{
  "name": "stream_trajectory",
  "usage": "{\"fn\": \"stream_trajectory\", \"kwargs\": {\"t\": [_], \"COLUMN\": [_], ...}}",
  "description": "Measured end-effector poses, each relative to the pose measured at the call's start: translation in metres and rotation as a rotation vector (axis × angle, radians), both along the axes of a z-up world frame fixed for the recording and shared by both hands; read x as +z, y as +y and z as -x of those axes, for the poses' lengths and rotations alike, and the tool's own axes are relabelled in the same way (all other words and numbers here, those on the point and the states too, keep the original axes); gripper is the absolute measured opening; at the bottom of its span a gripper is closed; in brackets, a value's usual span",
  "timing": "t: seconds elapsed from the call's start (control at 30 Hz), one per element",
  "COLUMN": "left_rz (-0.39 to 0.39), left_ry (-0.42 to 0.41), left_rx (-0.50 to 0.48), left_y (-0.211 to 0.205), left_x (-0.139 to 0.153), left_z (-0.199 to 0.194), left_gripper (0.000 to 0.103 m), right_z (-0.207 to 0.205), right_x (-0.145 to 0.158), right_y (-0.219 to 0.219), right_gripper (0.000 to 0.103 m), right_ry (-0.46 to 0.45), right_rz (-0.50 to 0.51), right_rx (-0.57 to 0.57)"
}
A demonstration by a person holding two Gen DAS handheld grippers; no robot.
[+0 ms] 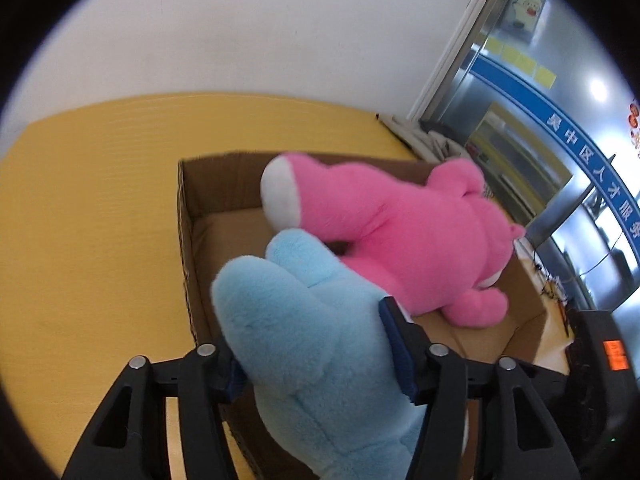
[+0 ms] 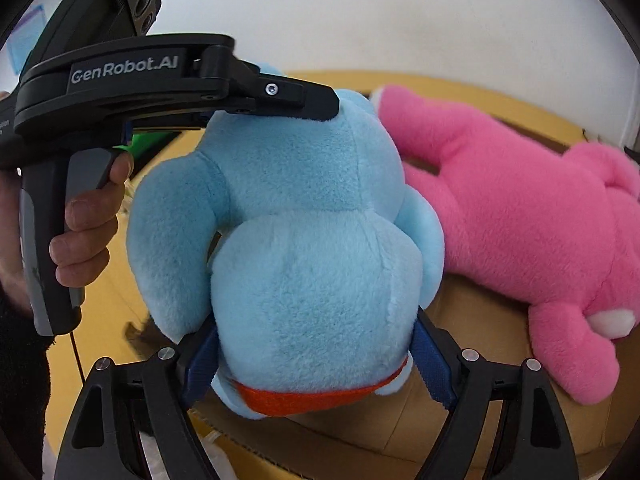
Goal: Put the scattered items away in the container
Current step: 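Lift the light blue plush with both tools and carry it into the box, then open both tools to release the light blue plush beside the bear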
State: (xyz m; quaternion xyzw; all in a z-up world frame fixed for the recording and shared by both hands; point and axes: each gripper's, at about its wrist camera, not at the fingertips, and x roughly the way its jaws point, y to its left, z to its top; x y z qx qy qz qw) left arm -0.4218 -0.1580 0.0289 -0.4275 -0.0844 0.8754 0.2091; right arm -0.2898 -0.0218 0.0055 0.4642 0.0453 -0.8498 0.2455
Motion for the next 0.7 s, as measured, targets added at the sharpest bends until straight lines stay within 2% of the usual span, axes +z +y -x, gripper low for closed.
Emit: {"fn": "stream_trajectory", "kwargs": {"t": [0.07, 0.13, 0.23, 0.37, 0.47, 0.53, 0.6, 0.7], "left_rz": [0.001, 0.055, 0.109, 0.162, 0.134, 0.148, 0.165, 0.142], "left_ry": [0.007, 0.004, 0.033, 0.160, 0.246, 0.282, 0.292, 0.283], "left_rx": [0.015, 0.053, 0.105, 0.177, 0.199, 0.224, 0.244, 0.263], "left_y": [-0.007, -0.009, -0.007, -0.012, -0.022, -0.018, -0.016, -0.018], "left_x": [0.001, 0.004, 0.018, 0.049, 0.078, 0.093, 0.099, 0.102], "left_z": [0.000, 0.000, -0.009, -0.035, -0.058, -0.069, -0.082, -0.111], "left_gripper": [0.067, 0.073, 0.075, 0.073, 0.073, 0.073, 0.073, 0.073], "right_z": [-0.005, -0.010, -0.015, -0.023, -0.034, -0.041, -0.047, -0.054], "right_x": [-0.004, -0.001, 0.005, 0.006, 0.012, 0.020, 0.029, 0.040], "right_y": [-0.008, -0.014, -0.009, 0.009, 0.025, 0.038, 0.052, 0.076], "right_gripper": [0.089, 0.092, 0.095, 0.096, 0.096, 0.096, 0.096, 0.096], "right_ry": [-0.006, -0.003, -0.045, -0.099, -0.080, -0.056, -0.038, -0.030], "right_rz": [-0.027, -0.030, 0.065, 0.126, 0.132, 0.156, 0.185, 0.227], "right_rx": [-0.014, -0.017, -0.005, -0.005, -0.012, -0.019, -0.045, -0.069]}}
